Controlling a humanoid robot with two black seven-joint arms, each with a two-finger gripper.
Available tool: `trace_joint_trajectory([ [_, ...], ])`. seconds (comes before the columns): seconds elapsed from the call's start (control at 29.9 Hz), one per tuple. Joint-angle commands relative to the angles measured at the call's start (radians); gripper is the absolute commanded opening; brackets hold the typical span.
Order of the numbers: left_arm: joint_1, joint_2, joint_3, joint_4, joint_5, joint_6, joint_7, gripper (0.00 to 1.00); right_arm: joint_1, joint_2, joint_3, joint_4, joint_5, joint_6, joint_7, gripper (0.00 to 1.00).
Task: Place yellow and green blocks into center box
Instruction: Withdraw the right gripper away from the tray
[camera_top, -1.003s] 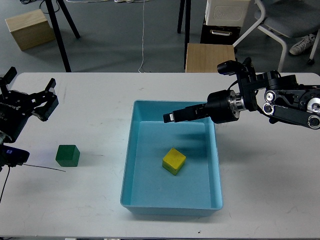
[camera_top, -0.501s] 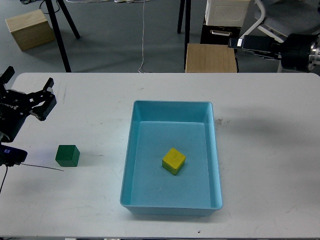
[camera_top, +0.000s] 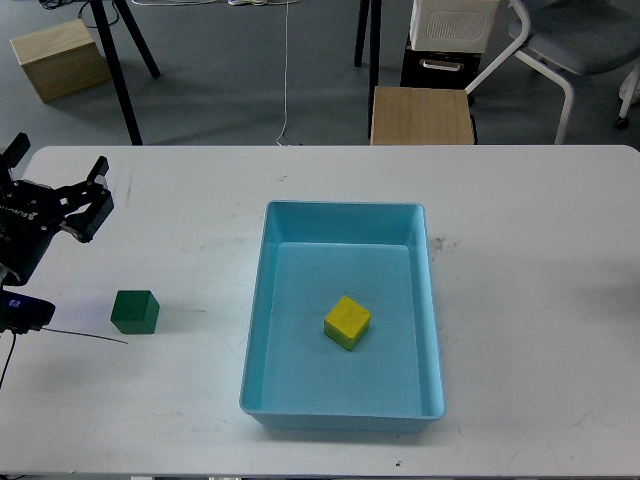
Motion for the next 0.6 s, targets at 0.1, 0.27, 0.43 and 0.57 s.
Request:
trace_joint_trajectory([
  [0.1,0.007,0.000,0.000,0.001,-0.001,0.000,-0.002,1.00,-0.152,-0.002,0.002,0.028,0.001,-0.117,0.000,0.99],
  [0.27,0.010,-0.001,0.000,0.003,-0.004,0.000,-0.009,1.00,-0.183,-0.002,0.002,0.046,0.002,-0.141,0.000,0.99],
  [0.43,-0.001,-0.001,0.000,0.003,-0.001,0.001,-0.017,1.00,-0.183,-0.002,0.004,0.061,0.004,-0.143,0.000,0.99],
  [0.57,-0.010,0.018,-0.002,0.003,0.025,0.050,-0.017,1.00,-0.183,-0.002,0.002,0.081,0.004,-0.152,0.000,0.99],
])
